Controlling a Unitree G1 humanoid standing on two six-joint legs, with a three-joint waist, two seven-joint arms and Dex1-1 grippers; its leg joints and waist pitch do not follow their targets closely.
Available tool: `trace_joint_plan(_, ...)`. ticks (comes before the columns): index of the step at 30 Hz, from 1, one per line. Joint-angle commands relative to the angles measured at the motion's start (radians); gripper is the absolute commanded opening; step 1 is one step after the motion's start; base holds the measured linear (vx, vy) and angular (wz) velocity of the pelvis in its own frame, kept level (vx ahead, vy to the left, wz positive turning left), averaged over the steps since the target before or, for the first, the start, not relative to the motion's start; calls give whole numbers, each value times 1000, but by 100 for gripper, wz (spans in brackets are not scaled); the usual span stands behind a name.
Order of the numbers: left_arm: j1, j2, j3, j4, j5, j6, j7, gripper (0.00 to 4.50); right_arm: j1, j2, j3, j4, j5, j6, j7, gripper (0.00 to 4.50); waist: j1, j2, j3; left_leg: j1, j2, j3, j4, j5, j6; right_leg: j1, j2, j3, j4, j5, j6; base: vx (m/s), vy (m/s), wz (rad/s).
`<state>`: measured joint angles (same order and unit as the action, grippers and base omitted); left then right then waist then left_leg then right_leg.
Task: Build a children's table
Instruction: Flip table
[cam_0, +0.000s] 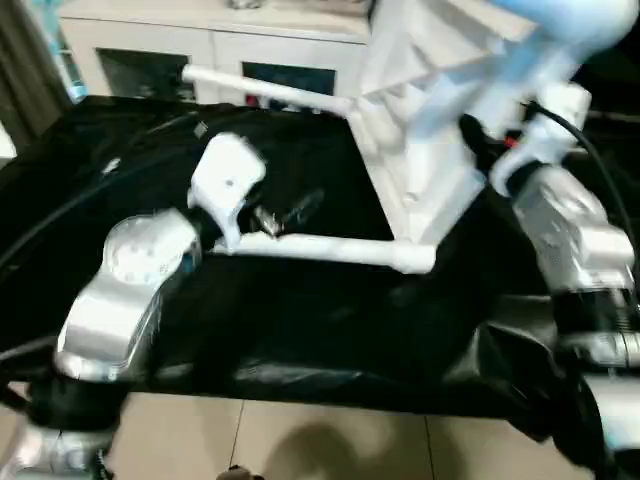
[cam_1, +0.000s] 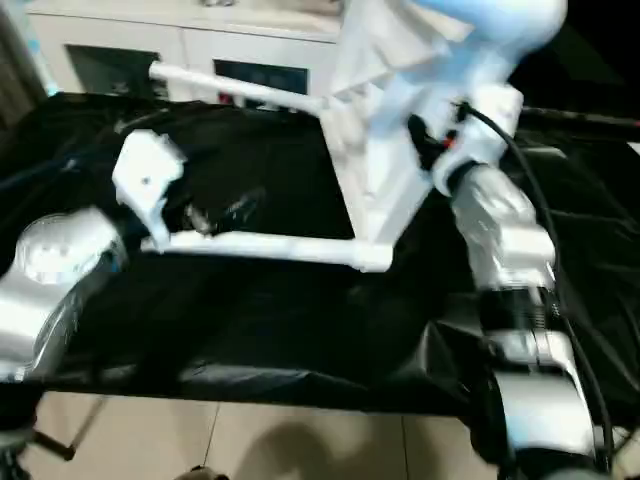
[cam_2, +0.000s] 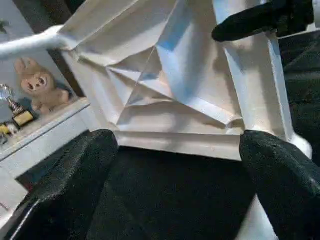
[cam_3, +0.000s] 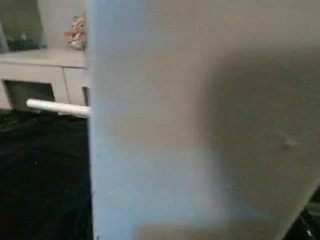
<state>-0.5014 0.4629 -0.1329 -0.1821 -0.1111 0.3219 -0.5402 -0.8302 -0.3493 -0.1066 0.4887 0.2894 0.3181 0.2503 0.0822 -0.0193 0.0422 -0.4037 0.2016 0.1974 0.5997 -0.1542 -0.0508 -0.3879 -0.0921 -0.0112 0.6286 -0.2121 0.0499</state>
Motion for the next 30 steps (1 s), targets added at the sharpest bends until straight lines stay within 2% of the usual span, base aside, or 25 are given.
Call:
trace_joint_plan(1, -21, 1, -6, 28, 23, -16, 3, 450, -32, 0, 11, 29, -21, 26, 0, 204, -4, -1, -67, 33, 10, -6, -66, -199, -75, 19, -16, 10, -63, -90, -155, 0, 0, 0)
trace_joint_plan(5, -30, 1, -11, 57, 41, -46, 6, 450, -69, 13, 29, 53, -43, 38, -13, 204, -3, 2, -67, 33, 10, -4, -64, -184, -70, 19, -15, 10, -59, -53, -173, 0, 0, 0)
trace_joint_plan(6, -32, 1, -11, 62, 43, -51, 6, 450, -75, 15, 33, 56, -49, 40, -15, 204, -3, -3, -67, 32, 9, -4, -64, -180, -69, 20, -14, 10, -58, -44, -176, 0, 0, 0)
trace_joint_plan(7, -33, 0, -11, 65, 45, -54, 6, 450, -79, 16, 35, 57, -53, 41, -16, 204, -2, -1, -68, 32, 10, -4, -64, -174, -68, 21, -14, 10, -56, -34, -178, 0, 0, 0)
trace_joint_plan(13, -46, -10, 4, 69, 42, -59, 2, 450, -70, 30, 69, 8, -91, 88, -33, 204, -1, -7, -65, 33, 11, -3, -65, -196, -74, 18, -15, 11, -59, -71, -171, 0, 0, 0)
trace_joint_plan(14, -47, -12, 7, 68, 37, -66, -3, 450, -54, 40, 68, -14, -86, 93, -37, 254, -1, -6, -66, 33, 11, -3, -65, -196, -74, 19, -16, 11, -59, -71, -170, 0, 0, 0)
trace_joint_plan(17, -43, -18, 11, 52, 9, -87, -30, 450, -10, 56, 76, -59, -93, 97, -45, 273, 1, -7, -67, 29, 11, -4, -65, -161, -69, 22, -17, 11, -55, -35, -166, 0, 0, 0)
trace_joint_plan(19, -25, -23, 8, 30, 2, -109, -38, 450, 26, 66, 83, -83, -103, 90, -55, 298, 3, -8, -71, 32, 11, -3, -63, -135, -68, 21, -15, 11, -51, 14, -173, 0, 0, 0)
trace_joint_plan(22, 3, -6, -11, 15, 24, -135, -50, 450, 65, 80, 82, -98, -111, 74, -72, 321, 5, -10, -72, 28, 10, -1, -59, -102, -53, 23, -13, 11, -47, 74, -177, 0, 0, 0)
trace_joint_plan(26, 23, -6, -9, 0, 33, -161, -44, 450, 125, 109, 78, -96, -120, 25, -95, 351, 6, -8, -71, 30, 12, -1, -60, -115, -53, 20, -14, 11, -47, 50, -170, 0, 0, 0)
trace_joint_plan(30, 11, -17, 5, -5, 24, -156, -40, 450, 132, 132, 78, -26, -136, -64, -95, 378, 3, -8, -69, 31, 15, -2, -64, -159, -69, 16, -16, 10, -51, -4, -170, 0, 0, 0)
